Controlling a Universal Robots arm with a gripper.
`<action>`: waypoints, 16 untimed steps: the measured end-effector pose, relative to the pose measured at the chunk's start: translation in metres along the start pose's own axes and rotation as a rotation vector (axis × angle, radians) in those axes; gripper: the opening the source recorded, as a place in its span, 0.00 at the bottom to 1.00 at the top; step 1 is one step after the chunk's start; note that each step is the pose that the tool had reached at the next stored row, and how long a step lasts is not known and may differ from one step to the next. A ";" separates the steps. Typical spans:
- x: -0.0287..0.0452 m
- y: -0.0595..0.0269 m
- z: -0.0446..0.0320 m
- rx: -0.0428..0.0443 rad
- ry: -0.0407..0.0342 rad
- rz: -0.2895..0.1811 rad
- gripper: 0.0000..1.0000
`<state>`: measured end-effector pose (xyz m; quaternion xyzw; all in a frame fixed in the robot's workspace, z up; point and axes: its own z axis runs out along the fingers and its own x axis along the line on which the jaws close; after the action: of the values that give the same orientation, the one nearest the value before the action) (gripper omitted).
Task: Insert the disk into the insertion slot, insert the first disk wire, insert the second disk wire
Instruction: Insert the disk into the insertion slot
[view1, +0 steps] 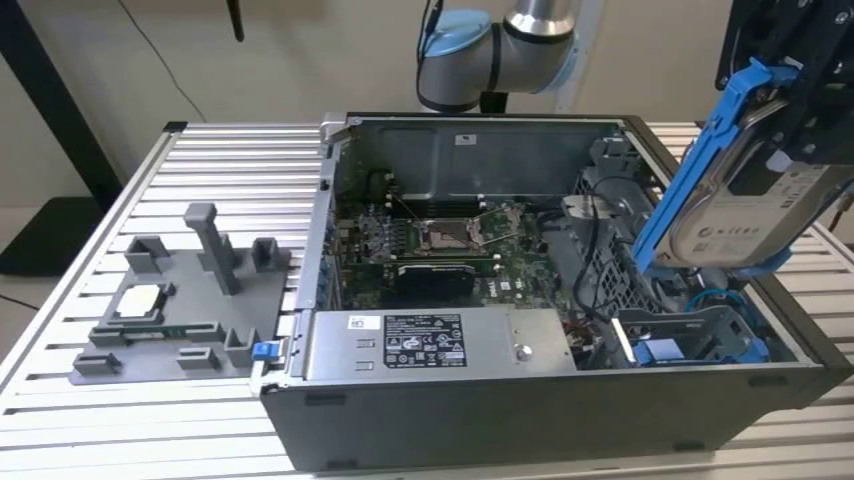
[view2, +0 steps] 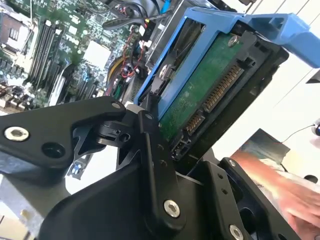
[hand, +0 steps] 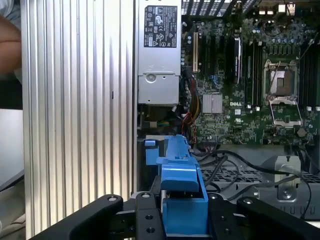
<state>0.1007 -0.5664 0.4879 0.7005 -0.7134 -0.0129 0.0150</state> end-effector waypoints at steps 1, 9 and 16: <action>0.0000 0.0000 0.0004 0.0000 0.0000 0.000 0.00; 0.0006 -0.0002 0.0052 0.0000 -0.0001 0.000 0.00; 0.0011 -0.0005 0.0127 0.0000 0.0000 0.000 0.00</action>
<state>0.1007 -0.5675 0.4751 0.7005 -0.7134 -0.0129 0.0150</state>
